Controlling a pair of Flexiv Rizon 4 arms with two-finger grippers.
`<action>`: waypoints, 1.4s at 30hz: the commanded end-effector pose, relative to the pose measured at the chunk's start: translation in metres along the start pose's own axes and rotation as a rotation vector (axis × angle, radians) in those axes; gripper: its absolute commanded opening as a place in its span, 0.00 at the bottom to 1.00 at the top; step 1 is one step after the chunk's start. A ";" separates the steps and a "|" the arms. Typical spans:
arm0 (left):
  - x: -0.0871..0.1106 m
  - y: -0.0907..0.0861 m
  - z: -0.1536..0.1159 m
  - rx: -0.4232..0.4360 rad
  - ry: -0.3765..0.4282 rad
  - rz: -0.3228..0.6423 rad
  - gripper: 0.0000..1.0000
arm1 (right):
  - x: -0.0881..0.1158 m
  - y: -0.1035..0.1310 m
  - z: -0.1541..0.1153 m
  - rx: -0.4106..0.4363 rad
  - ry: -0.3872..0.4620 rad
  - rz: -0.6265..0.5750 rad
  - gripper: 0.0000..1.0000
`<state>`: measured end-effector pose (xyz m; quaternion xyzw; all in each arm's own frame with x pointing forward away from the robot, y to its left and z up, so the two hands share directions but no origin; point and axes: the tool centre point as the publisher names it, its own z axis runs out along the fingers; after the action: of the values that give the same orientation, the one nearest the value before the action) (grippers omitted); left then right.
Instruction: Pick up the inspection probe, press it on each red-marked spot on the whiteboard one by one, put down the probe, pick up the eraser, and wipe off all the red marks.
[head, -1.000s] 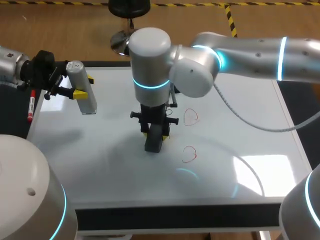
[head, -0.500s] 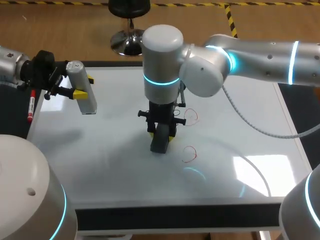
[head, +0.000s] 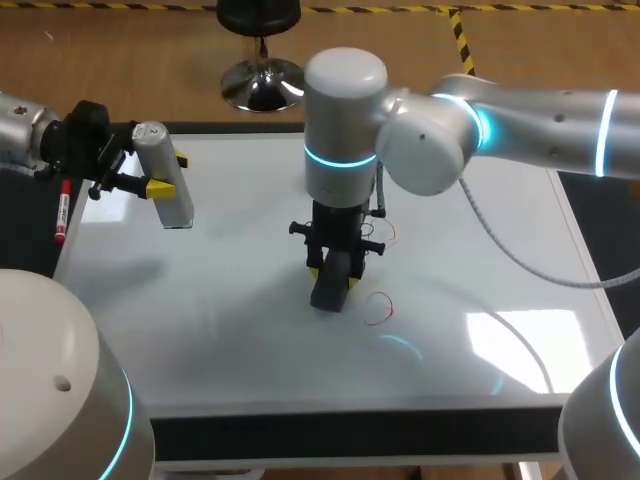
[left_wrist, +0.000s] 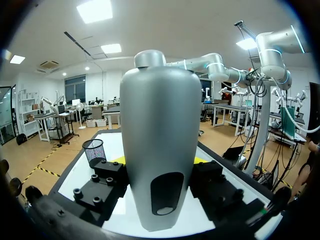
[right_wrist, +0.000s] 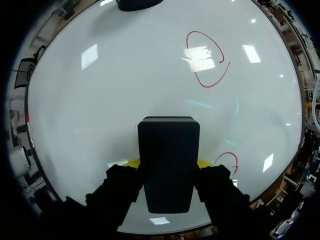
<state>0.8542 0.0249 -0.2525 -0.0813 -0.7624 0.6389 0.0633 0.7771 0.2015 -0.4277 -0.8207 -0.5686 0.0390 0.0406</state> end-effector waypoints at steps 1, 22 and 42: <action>0.000 -0.001 -0.001 0.000 0.002 0.001 0.00 | -0.012 -0.001 0.053 -0.002 0.006 0.008 0.00; 0.000 -0.001 -0.001 0.000 0.002 0.001 0.00 | -0.018 -0.004 -0.003 -0.067 -0.072 0.007 0.00; 0.000 -0.001 -0.001 0.000 0.002 0.001 0.00 | 0.009 -0.012 -0.065 -0.347 -0.151 -0.273 0.00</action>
<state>0.8542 0.0248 -0.2524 -0.0814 -0.7624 0.6389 0.0633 0.7797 0.2023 -0.3683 -0.7684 -0.6363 0.0318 -0.0601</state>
